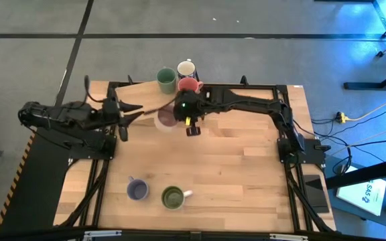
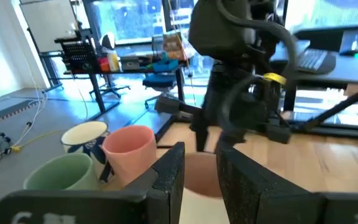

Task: Place coffee mugs
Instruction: Put the light brown mug on the shelf

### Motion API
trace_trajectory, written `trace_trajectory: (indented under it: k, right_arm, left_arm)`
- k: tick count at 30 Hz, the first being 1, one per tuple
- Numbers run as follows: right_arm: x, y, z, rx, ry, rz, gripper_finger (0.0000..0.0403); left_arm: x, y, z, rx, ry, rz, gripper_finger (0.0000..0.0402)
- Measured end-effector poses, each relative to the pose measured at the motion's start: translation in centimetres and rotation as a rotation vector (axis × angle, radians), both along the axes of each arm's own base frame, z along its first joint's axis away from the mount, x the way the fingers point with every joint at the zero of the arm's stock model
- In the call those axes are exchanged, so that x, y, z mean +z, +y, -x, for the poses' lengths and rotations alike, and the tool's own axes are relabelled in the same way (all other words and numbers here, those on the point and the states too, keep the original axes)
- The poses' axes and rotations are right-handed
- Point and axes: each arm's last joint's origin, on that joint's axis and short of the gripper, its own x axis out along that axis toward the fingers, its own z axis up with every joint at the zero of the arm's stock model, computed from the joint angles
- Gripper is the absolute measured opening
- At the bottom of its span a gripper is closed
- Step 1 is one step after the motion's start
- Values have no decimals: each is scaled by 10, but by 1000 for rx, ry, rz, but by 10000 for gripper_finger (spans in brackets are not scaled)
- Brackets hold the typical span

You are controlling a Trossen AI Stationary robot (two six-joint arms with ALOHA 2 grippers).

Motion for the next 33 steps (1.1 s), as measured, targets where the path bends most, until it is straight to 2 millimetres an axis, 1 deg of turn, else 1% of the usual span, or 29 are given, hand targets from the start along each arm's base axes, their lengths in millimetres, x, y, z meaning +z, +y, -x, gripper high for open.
trace_trajectory:
  k: [4, 9, 11, 18, 22, 33]
  right_arm:
    - [11, -18, -1, -50, -74, 11, 34]
    - [11, -38, 2, -107, -88, 4, 34]
    - [8, -41, 1, -115, -80, 0, 34]
    - [-11, -39, -6, -101, -9, -27, 34]
    - [-21, -42, -11, -114, 10, -19, 34]
    - [-22, -46, -11, -149, 4, -8, 34]
  left_arm:
    - [3, 2, 10, 1, -39, 9, 85]
    - [5, 4, 15, 0, -57, 13, 85]
    - [5, 4, 16, 0, -57, 13, 85]
    - [5, 4, 16, 0, -55, 12, 85]
    - [4, 4, 16, 0, -51, 11, 85]
    - [4, 4, 16, -2, -36, -21, 85]
